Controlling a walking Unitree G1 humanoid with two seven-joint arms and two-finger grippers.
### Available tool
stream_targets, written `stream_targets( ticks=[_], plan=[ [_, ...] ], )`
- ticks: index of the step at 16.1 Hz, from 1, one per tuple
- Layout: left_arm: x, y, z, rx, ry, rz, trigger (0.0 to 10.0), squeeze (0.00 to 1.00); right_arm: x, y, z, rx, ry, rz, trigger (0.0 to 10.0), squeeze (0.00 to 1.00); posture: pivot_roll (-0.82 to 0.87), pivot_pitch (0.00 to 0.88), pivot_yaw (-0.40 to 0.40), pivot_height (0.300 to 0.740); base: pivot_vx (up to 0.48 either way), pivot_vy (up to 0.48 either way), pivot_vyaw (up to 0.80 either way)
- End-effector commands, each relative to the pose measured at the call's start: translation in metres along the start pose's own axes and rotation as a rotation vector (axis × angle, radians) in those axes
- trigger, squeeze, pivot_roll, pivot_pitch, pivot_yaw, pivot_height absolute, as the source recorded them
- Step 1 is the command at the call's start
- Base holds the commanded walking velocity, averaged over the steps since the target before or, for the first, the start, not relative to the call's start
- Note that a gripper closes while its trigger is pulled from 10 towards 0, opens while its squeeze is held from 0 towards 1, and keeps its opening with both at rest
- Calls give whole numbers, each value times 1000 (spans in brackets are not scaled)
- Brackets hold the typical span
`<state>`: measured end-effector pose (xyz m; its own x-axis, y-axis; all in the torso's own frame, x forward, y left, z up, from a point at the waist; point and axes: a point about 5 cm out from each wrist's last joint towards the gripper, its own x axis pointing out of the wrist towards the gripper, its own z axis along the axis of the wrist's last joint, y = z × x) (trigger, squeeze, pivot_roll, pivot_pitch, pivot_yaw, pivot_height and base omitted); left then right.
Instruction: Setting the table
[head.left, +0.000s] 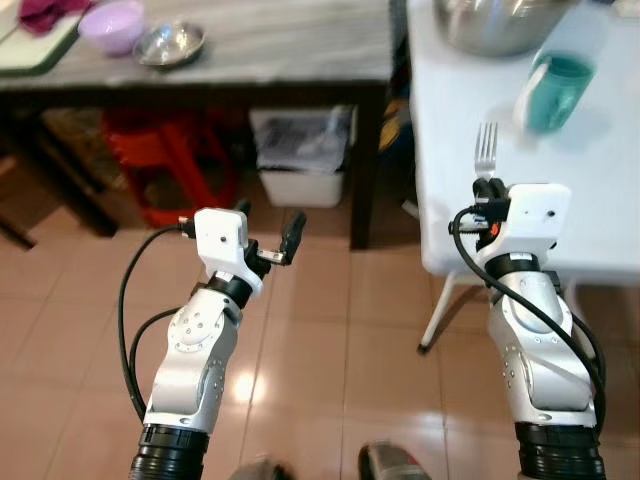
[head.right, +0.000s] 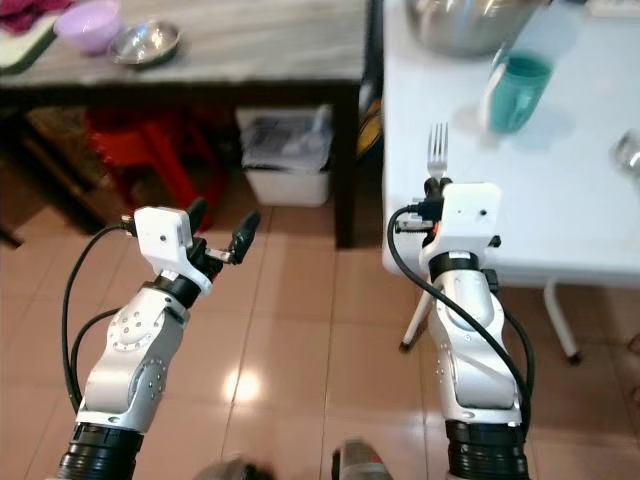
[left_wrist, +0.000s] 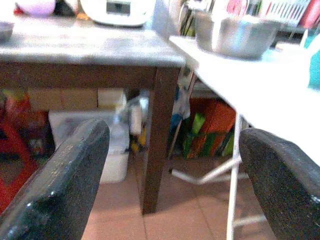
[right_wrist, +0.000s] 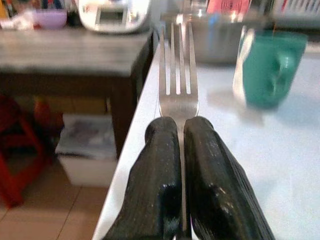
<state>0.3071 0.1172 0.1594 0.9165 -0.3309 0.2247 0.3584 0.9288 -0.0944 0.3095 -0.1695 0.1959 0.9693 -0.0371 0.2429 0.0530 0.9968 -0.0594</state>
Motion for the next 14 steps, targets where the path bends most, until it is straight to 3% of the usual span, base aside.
stream_targets(
  ticks=[1,6,14],
  plan=[
    [-5,10,1,17,9,24,10000,0,-1,10,4,19,-17,31,10000,0,-156,216,70,740,360,0,0],
    [-5,5,-1,21,22,6,10000,0,0,10,3,28,-15,31,10000,0,-154,209,66,740,0,52,0],
    [-6,6,-4,29,34,7,10000,0,-1,11,1,34,-10,29,10000,0,-156,209,65,740,0,389,0]
  ],
)
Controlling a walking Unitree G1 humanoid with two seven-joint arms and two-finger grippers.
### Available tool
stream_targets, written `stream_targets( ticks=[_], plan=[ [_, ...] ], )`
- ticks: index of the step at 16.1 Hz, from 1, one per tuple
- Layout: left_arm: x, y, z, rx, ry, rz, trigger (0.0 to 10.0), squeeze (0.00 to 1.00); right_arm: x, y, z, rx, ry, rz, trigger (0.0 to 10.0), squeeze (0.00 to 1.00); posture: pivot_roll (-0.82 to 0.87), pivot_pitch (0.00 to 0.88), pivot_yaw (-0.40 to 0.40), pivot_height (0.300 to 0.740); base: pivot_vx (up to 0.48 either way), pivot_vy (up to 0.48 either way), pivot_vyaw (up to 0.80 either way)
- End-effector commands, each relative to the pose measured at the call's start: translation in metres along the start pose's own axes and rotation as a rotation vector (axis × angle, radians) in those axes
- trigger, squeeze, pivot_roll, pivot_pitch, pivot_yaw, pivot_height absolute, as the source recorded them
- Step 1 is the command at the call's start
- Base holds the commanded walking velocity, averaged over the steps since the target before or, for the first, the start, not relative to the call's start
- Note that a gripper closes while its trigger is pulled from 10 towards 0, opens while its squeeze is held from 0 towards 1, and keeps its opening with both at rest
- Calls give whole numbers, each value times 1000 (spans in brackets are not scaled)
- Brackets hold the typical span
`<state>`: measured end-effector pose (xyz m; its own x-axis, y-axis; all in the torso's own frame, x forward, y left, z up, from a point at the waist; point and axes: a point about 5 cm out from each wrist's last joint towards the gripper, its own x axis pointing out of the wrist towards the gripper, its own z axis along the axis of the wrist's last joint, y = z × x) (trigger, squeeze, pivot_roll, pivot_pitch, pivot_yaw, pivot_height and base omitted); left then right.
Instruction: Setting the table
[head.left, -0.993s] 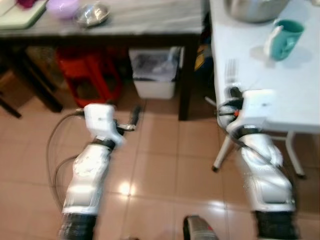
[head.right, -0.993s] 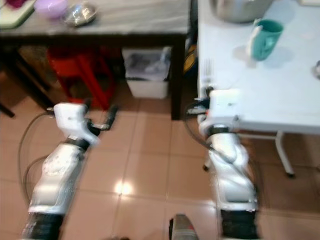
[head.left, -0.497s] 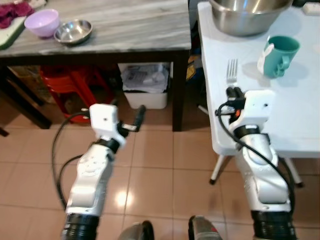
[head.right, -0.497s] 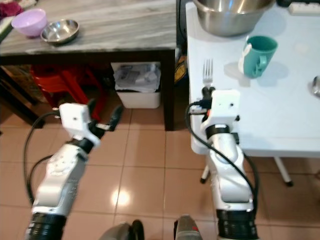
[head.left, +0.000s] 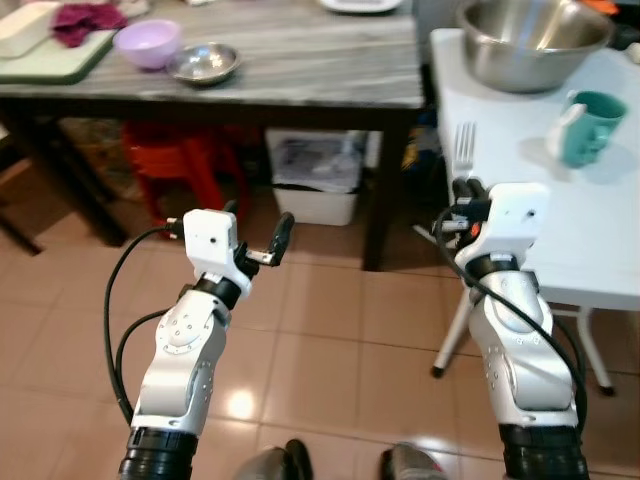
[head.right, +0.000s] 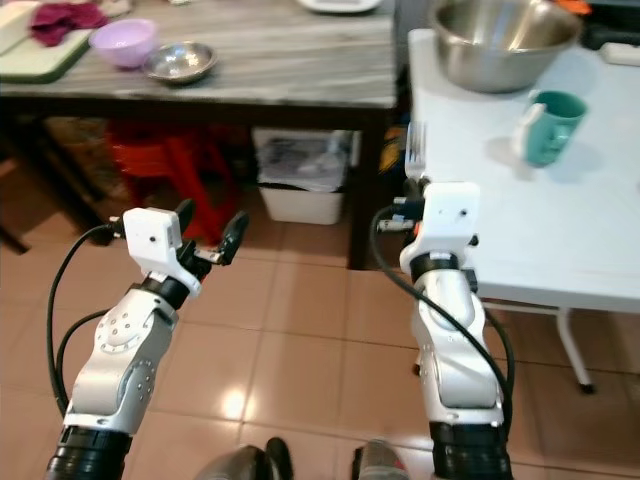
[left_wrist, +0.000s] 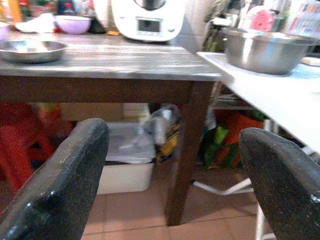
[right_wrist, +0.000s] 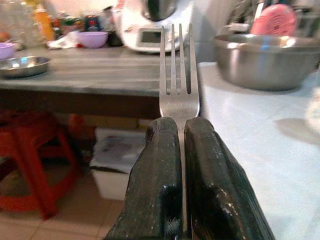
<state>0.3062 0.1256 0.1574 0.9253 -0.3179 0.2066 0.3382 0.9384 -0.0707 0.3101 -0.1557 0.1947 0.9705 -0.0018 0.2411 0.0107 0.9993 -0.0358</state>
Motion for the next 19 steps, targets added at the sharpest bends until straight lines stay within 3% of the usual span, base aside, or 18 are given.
stream_targets(
  ticks=[1,7,15,17,19],
  plan=[
    [-2,-2,-3,1,18,-10,10000,0,-1,-3,2,0,-9,-6,10000,0,-156,214,66,740,0,446,0],
    [-2,-3,-4,3,22,-6,10000,0,-3,-4,2,4,-12,-5,10000,0,-156,214,66,740,0,446,0],
    [-12,5,-4,16,25,42,10000,0,-36,-12,-1,-13,15,-30,10000,0,-162,221,70,740,0,444,0],
    [-15,7,-3,25,13,58,10000,0,-43,-12,-2,-16,25,-31,10000,0,-162,221,70,740,0,0,0],
    [-17,0,-2,18,3,7,10000,0,-46,-14,-4,-23,37,-30,10000,0,-163,218,69,740,0,0,0]
  ],
)
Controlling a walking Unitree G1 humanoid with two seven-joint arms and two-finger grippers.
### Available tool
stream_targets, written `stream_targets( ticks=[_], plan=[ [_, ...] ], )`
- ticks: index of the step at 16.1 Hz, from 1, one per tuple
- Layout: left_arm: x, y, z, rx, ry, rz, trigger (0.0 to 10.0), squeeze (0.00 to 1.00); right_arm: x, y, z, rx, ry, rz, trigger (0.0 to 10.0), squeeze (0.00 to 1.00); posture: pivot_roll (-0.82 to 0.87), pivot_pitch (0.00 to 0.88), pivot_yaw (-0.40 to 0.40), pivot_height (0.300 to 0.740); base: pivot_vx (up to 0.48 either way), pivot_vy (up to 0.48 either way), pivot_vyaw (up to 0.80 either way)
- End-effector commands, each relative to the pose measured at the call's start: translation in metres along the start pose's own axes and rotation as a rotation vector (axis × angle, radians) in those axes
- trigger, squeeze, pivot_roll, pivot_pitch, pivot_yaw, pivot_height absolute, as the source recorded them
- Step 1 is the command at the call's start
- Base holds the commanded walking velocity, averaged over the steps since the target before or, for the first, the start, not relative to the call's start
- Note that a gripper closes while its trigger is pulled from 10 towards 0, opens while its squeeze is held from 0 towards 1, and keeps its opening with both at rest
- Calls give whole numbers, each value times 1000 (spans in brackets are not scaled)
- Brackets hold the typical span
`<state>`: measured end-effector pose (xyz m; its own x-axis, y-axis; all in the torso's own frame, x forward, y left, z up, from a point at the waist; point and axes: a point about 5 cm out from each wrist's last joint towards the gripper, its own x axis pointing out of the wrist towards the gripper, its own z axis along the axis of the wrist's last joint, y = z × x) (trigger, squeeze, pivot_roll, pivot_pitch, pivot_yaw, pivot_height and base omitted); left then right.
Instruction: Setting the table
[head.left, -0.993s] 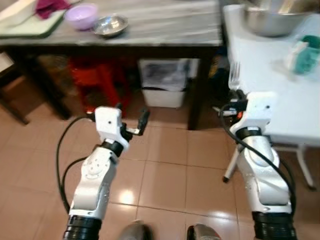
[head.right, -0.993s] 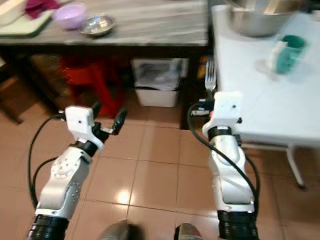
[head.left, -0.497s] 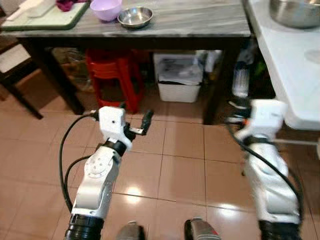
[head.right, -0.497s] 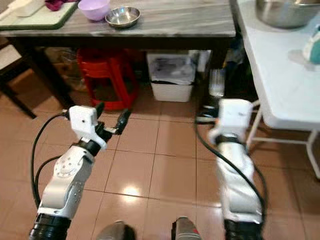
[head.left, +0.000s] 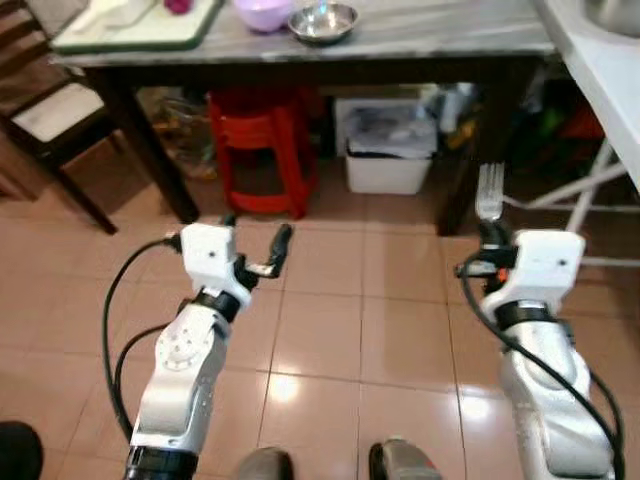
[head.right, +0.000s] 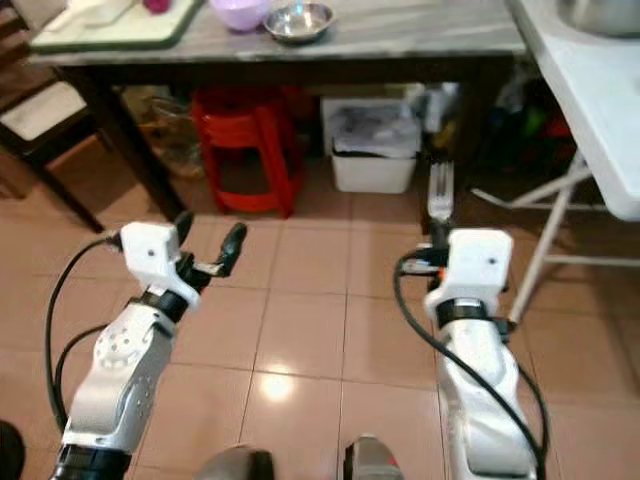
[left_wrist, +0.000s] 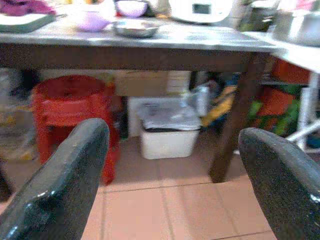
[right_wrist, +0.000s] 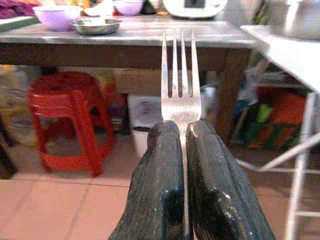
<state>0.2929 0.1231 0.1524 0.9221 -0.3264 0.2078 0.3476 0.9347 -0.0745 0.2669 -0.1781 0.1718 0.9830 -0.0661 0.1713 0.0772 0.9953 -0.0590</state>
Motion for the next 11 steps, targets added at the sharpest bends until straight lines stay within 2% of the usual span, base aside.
stream_targets(
  ticks=[1,2,7,11],
  plan=[
    [-4,4,3,-6,-18,2,10000,0,2,7,11,10,-40,29,10000,0,-163,218,69,740,0,0,0],
    [-3,3,4,-7,-17,1,10000,0,3,6,12,8,-43,28,10000,0,-164,216,67,740,0,0,0],
    [-6,4,2,-11,-7,-3,10000,0,2,7,11,14,-35,25,10000,0,-165,219,69,740,313,0,0],
    [-6,2,2,-19,-2,-13,10000,0,2,13,10,20,-28,44,10000,0,-165,219,69,740,334,0,-509]
  ],
)
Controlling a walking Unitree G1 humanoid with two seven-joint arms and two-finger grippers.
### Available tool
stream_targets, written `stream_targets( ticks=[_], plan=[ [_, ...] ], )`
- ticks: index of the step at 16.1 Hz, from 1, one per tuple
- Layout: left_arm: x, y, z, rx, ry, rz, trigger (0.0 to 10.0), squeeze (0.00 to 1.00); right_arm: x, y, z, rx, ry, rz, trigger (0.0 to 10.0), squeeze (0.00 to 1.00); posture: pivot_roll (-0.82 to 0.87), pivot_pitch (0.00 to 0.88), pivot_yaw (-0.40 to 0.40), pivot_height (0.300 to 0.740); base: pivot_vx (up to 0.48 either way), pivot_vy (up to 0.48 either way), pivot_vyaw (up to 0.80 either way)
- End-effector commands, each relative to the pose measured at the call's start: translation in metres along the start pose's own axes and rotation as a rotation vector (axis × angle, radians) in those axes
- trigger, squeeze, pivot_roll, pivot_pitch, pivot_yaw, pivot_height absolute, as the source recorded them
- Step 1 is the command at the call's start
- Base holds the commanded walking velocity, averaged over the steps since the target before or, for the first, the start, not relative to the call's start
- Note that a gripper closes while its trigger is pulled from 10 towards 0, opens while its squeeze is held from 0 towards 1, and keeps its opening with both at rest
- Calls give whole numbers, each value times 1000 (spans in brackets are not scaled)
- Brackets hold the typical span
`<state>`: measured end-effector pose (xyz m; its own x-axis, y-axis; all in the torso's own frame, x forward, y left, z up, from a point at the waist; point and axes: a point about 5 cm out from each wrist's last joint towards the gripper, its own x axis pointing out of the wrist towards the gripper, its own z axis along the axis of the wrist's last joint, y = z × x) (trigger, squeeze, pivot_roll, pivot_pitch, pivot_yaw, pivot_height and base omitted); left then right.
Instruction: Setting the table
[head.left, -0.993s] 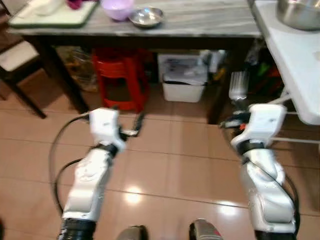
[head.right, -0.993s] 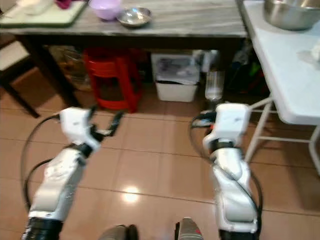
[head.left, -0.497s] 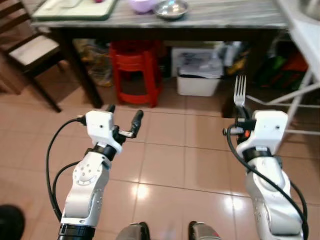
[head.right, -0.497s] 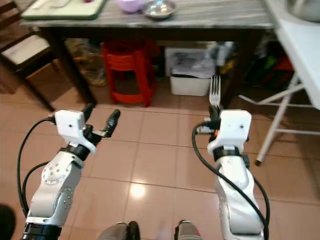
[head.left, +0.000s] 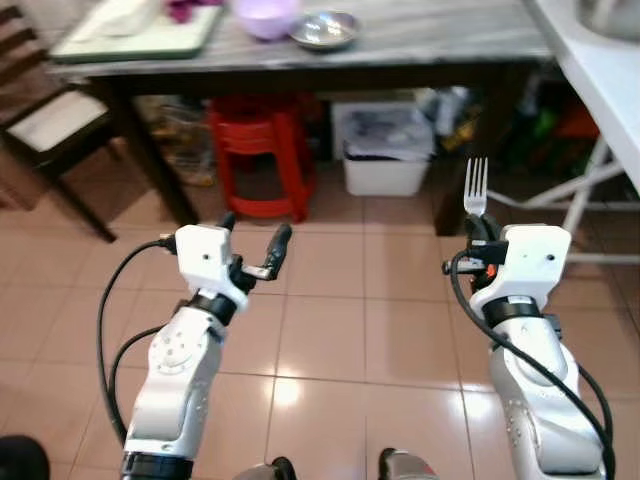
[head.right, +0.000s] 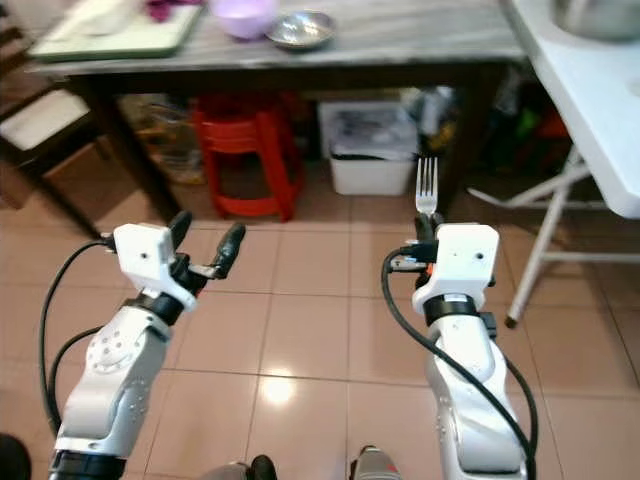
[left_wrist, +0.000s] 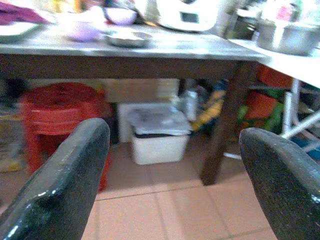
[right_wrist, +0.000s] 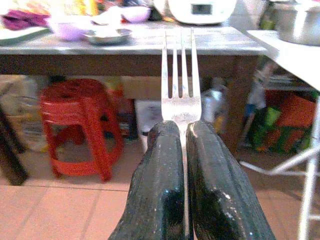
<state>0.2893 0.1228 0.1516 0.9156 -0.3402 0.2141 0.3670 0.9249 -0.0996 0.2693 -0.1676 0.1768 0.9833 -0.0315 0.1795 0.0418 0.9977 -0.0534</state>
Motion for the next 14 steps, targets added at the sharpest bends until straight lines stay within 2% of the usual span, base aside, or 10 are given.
stream_targets(
  ticks=[1,11,14],
  plan=[
    [-2,3,2,8,3,1,10000,0,0,3,4,9,-17,12,10000,0,-163,219,68,740,337,0,0],
    [-3,0,1,-9,6,-10,10000,0,3,8,3,13,-10,40,10000,0,-161,215,58,740,340,0,0],
    [-4,0,0,-9,11,-7,10000,0,1,7,1,13,-3,38,10000,0,-166,216,57,740,334,0,-608]
  ],
)
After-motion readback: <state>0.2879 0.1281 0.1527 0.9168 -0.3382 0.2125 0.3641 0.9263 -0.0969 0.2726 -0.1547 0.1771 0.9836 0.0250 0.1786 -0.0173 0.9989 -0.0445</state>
